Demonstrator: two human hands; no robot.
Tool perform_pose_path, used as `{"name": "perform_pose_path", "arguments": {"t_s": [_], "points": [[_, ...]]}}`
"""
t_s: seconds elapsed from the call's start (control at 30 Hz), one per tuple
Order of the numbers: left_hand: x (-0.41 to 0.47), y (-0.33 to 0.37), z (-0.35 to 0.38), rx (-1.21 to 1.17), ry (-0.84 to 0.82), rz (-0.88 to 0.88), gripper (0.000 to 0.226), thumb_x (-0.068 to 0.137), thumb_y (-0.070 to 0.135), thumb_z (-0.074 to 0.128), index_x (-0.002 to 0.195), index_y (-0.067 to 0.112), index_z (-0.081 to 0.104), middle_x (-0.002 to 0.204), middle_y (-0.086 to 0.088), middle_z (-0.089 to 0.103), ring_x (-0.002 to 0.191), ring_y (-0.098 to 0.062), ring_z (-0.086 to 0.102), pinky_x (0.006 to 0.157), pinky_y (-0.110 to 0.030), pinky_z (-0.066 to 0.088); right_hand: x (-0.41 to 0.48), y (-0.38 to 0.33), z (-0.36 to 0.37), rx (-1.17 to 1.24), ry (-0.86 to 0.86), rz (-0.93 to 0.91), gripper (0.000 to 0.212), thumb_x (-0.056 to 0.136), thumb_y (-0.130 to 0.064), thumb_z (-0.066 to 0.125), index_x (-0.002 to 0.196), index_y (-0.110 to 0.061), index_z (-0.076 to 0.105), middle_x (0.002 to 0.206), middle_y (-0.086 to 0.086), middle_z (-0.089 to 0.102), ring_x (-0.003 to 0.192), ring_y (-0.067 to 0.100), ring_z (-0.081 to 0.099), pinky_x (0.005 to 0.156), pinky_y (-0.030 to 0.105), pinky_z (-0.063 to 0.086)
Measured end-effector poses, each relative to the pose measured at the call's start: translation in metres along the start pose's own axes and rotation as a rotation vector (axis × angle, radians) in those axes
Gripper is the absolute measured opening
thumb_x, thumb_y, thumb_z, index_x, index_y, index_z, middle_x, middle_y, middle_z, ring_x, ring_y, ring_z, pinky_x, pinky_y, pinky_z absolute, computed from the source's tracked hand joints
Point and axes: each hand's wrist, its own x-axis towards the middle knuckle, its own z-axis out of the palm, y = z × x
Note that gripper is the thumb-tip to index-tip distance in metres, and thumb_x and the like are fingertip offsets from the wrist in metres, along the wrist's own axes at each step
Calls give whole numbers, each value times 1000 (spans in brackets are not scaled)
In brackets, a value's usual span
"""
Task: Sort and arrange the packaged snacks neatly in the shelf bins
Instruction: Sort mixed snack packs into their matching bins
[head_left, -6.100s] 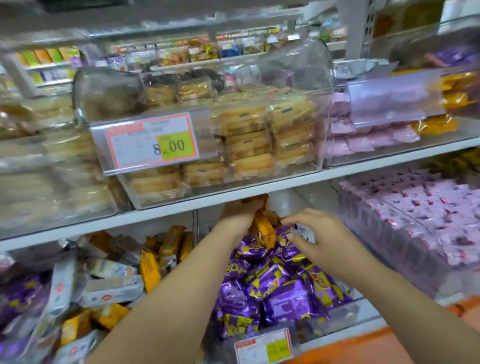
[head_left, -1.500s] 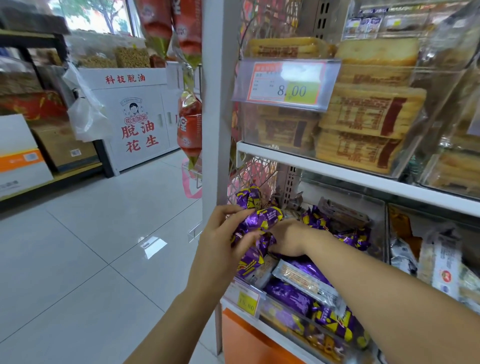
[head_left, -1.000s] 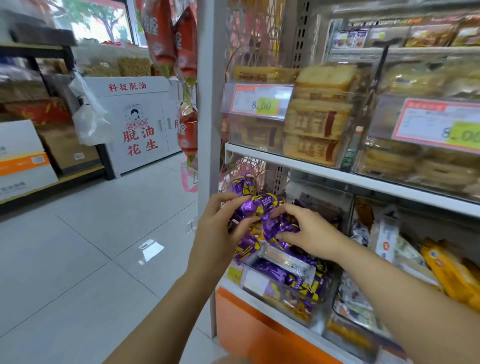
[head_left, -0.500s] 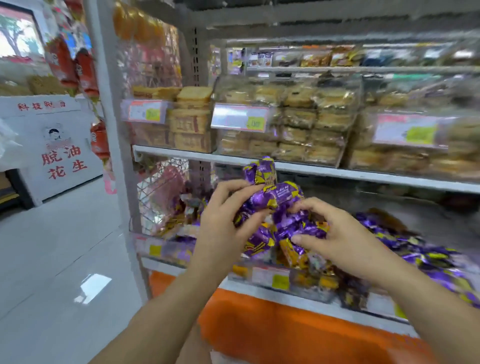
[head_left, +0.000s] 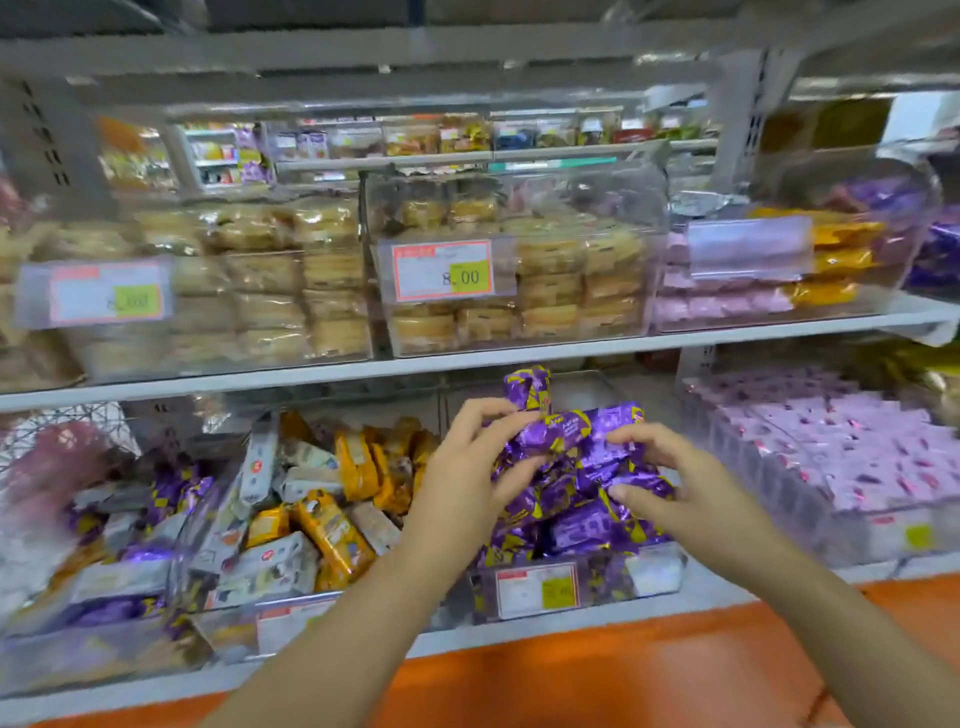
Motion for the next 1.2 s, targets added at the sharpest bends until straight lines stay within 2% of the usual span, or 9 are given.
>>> {"name": "perform_pose_path", "arguments": {"t_s": [0.13,0.33,0.5,0.6,0.7,0.83,1.0,1.1,1.2], "points": [[16,-21,35,149,-82,-85,37,84,39,61,114,18,65,111,7,50,87,-9,54,79,-21,44,21,36,-12,-108,56,72,37,78,-15,74,97,-41,56,93,5,65,86,23,62,75,28,44],[43,-57,48,465,-455,-504,45,90,41,57,131,21,54,123,-10,56,114,-27,55,92,-33,43,58,65,-13,-353,28,55,34,77,-26,75,106,-32,61,98,-4,54,88,15,55,81,28,40],[44,-69,41,814,-611,-382,57,88,65,36,137,35,37,125,-1,60,119,-27,53,97,-38,39,77,66,-8,-610,-113,30,37,86,-34,64,122,-31,55,132,0,46,126,17,43,98,26,36],[41,-69,38,774,-618,-359,62,86,69,35,140,40,28,131,1,52,125,-25,45,102,-38,33,87,69,-8,-597,-112,49,37,86,-31,65,122,-29,57,142,3,40,136,17,34,104,24,29],[34,-68,37,631,-656,-357,69,79,78,32,140,45,28,134,-1,39,129,-24,35,107,-36,27,97,75,-4,-522,-74,24,31,81,-19,71,112,-22,65,125,4,55,120,23,50,99,31,39],[25,-73,36,468,-758,-222,95,58,93,-7,134,55,34,141,16,29,136,-10,22,114,-37,9,118,71,13,-499,-95,-35,27,85,-17,66,112,-20,67,113,-1,65,108,20,58,91,28,43],[33,-85,24,324,-867,-333,56,88,70,10,127,55,48,127,29,40,136,-1,17,116,-44,3,157,71,46,-388,-189,25,34,86,-13,63,121,-14,62,118,5,64,112,21,57,79,18,35],[34,-90,23,301,-944,-337,39,95,56,24,128,55,45,127,27,42,131,2,27,115,-46,8,177,79,61,-451,-340,69,49,86,-16,65,133,-18,52,134,4,55,122,21,50,97,24,36],[33,-95,24,311,-987,-292,44,91,63,25,132,56,39,130,26,40,128,2,31,112,-46,14,188,75,68,-481,-501,71,60,89,-9,57,144,-20,36,148,2,38,133,18,39,102,20,27]]}}
